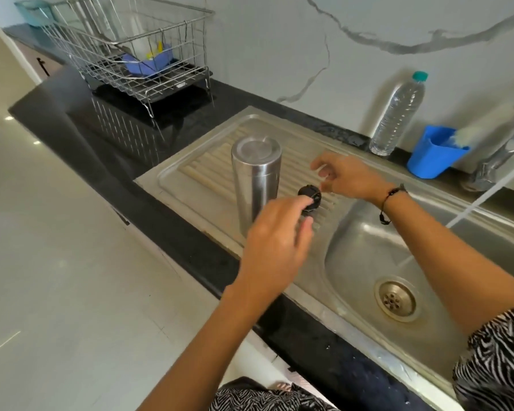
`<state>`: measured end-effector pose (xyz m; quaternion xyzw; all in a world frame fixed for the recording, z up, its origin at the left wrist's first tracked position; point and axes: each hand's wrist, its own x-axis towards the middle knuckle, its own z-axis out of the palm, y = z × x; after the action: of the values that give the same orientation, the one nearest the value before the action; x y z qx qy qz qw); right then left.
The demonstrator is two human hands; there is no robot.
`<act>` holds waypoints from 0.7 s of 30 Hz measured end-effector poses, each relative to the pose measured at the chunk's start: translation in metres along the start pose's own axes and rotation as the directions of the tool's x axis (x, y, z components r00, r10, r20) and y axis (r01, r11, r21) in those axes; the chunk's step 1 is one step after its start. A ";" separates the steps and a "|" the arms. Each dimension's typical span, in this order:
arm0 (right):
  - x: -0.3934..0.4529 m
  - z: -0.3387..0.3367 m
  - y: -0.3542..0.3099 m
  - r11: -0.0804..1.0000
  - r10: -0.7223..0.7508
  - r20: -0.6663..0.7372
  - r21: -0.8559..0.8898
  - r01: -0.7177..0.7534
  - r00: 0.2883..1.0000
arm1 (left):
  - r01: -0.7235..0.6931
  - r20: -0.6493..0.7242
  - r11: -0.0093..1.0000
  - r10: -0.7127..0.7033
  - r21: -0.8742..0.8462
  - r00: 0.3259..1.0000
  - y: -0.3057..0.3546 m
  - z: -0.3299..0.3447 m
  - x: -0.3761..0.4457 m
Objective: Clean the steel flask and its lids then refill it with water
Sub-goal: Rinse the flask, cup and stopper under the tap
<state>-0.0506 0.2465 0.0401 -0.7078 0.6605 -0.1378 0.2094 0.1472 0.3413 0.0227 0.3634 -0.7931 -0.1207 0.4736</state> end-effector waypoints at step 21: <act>-0.007 0.048 0.088 0.868 0.196 -0.210 0.491 -0.069 0.958 | 0.477 0.386 0.837 -0.547 0.267 0.743 -0.044 0.158 0.062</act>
<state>-0.1062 0.2549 -0.0434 -0.5630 0.6743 -0.3711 0.3009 0.0176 0.2429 -0.0422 0.5646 -0.7559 -0.2660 0.1978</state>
